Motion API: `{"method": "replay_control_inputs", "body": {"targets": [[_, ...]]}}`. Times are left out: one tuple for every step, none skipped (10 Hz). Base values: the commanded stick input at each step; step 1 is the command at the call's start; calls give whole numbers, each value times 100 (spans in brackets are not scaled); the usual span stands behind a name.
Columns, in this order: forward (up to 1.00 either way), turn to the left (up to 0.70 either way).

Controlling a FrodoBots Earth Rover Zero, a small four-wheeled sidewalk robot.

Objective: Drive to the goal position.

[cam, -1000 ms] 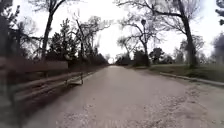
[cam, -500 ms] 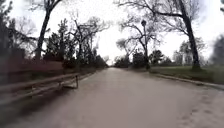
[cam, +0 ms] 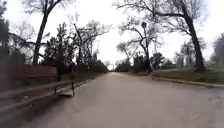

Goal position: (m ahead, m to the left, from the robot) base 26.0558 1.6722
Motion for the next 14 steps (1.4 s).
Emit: {"method": "replay_control_inputs", "body": {"targets": [[70,0],[70,0],[70,0],[70,0],[70,0],[70,0],[70,0],[70,0],[70,0],[70,0],[70,0],[70,0],[70,0],[70,0]]}}
